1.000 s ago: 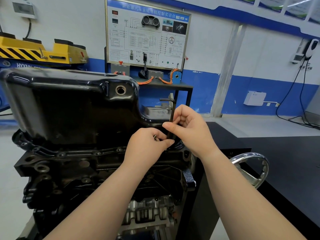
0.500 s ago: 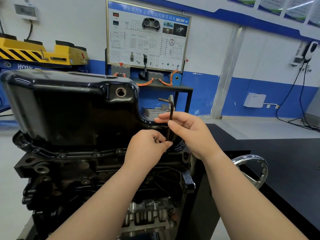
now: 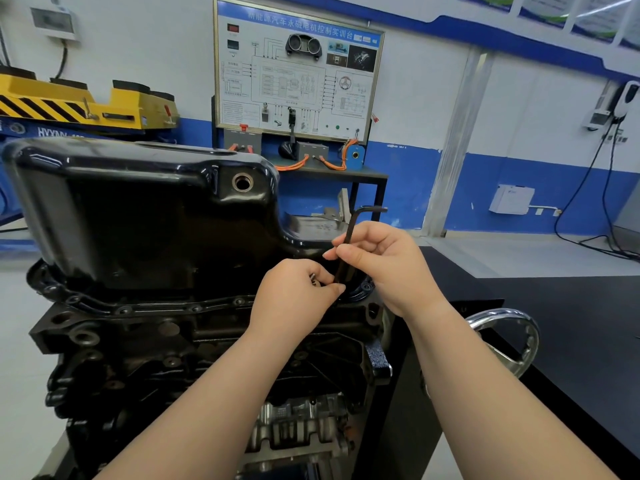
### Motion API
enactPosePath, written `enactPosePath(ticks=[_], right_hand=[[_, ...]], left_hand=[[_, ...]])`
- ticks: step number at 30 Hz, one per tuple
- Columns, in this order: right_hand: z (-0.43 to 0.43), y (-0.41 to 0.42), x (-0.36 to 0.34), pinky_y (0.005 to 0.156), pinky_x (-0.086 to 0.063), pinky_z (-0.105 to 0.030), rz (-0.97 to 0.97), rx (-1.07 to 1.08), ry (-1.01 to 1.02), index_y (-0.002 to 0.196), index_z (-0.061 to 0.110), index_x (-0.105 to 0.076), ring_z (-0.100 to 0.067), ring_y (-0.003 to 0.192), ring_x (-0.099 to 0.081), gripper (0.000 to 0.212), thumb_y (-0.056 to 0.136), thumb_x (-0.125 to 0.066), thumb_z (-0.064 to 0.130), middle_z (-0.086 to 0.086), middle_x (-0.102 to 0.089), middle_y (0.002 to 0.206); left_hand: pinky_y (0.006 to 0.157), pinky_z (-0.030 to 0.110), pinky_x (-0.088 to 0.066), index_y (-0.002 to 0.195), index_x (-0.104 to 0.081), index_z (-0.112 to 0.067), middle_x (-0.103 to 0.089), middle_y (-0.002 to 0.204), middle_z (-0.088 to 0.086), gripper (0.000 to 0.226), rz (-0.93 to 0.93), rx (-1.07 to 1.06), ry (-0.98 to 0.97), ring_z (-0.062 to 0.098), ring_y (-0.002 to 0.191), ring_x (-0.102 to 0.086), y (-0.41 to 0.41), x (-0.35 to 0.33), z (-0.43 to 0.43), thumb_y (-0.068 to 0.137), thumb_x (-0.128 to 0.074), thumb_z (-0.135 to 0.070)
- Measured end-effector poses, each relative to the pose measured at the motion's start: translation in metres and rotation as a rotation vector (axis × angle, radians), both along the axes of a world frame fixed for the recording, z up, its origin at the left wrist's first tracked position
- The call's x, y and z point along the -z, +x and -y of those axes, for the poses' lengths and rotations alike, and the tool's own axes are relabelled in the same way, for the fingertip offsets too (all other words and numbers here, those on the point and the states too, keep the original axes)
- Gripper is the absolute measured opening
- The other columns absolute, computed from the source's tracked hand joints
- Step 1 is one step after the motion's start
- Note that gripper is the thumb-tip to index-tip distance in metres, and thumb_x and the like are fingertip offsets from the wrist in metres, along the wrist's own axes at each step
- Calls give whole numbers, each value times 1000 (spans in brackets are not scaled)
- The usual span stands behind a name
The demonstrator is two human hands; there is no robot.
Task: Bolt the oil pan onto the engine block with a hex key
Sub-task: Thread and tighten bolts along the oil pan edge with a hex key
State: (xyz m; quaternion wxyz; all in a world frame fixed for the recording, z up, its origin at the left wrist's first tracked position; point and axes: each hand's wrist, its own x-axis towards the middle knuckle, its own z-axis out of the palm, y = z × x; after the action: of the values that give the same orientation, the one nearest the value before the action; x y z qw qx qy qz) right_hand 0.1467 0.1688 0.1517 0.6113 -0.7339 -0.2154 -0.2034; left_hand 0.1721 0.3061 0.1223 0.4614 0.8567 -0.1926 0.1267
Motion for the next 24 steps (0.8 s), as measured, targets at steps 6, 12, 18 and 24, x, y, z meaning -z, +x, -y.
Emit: enactPosePath(ticks=[6,12,18,24], right_hand=[[-3,3,0,77,-55,-28,32,32,-3,66,32,-65,-22,80,-65,25,75,-72,10,5,-69,72],[-4,5,0,71,-53,-31,27,67,-38,60,32,-58,-24,73,-58,35,75,-74,4,-13,-60,74],[-5,5,0,75,-53,-34,26,91,-58,64,31,-59,-21,73,-60,25,73,-75,15,-1,-62,70],[0,-2,-7,84,-51,-26,-4,-85,19,100,20,-70,-16,89,-68,22,86,-55,12,-3,-74,95]], left_hand=[[48,16,-31,68,-59,-34,-55,62,-12,17,-12,8,14,1,57,-50,0,-1,0,76,-73,-39],[49,17,-32,63,-59,-33,-57,61,-10,20,-29,4,-21,2,56,-51,-1,-1,0,73,-74,-43],[50,19,-33,63,-63,-29,-58,61,-9,18,-41,17,-34,3,57,-51,0,-1,0,75,-73,-39],[50,19,-33,62,-64,-25,-52,55,-10,20,-61,28,-45,4,53,-48,1,-2,1,76,-73,-37]])
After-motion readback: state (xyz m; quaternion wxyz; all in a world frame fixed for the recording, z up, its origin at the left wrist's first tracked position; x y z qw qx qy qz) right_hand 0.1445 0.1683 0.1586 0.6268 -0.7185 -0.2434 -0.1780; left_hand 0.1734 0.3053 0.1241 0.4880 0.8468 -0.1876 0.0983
